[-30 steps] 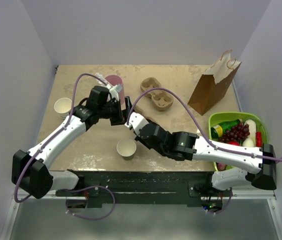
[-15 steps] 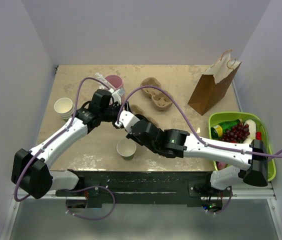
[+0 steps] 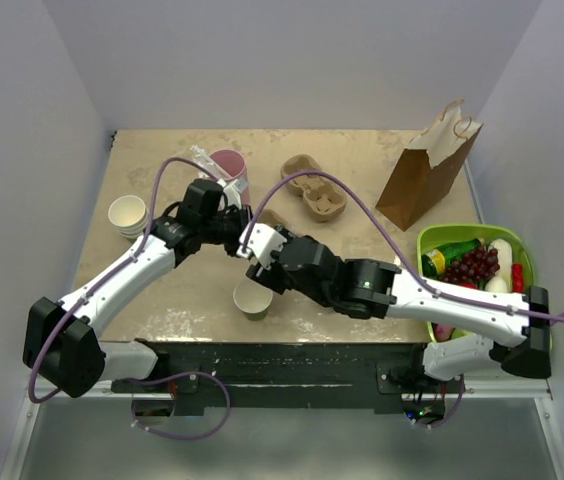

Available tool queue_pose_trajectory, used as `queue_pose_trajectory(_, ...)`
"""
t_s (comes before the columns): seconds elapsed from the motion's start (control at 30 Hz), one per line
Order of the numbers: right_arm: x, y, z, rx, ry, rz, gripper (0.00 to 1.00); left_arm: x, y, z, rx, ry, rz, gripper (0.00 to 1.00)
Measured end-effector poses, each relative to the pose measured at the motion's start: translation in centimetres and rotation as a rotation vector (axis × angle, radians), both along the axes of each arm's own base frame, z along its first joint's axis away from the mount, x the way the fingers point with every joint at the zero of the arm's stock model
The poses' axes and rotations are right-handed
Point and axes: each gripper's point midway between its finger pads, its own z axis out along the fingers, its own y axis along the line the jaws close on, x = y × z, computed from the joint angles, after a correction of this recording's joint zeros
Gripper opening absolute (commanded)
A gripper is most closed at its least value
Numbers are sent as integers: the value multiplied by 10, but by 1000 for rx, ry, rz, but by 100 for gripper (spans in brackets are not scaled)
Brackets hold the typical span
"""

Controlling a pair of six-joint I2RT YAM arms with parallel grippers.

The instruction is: Pack the takeout coffee

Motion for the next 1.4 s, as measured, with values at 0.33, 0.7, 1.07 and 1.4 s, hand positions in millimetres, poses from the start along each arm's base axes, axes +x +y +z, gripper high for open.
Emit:
queue_pose_trajectory(0.33, -45, -23, 32, 8, -82, 199, 75, -22, 11, -9, -2, 219, -90, 14)
queue_pose_trajectory(0.7, -56, -24, -23, -183, -77, 268, 73, -27, 43, 5, -34, 326, -19, 14)
queue_pose_trajectory(1.07, -41, 13, -43, -239, -150, 281, 62, -34, 42, 31, -80, 297, -14, 15)
queue_pose_trajectory(1.4, -29, 16, -26, -192, -214, 210, 17, -39, 44, 31, -69, 313, -7, 23)
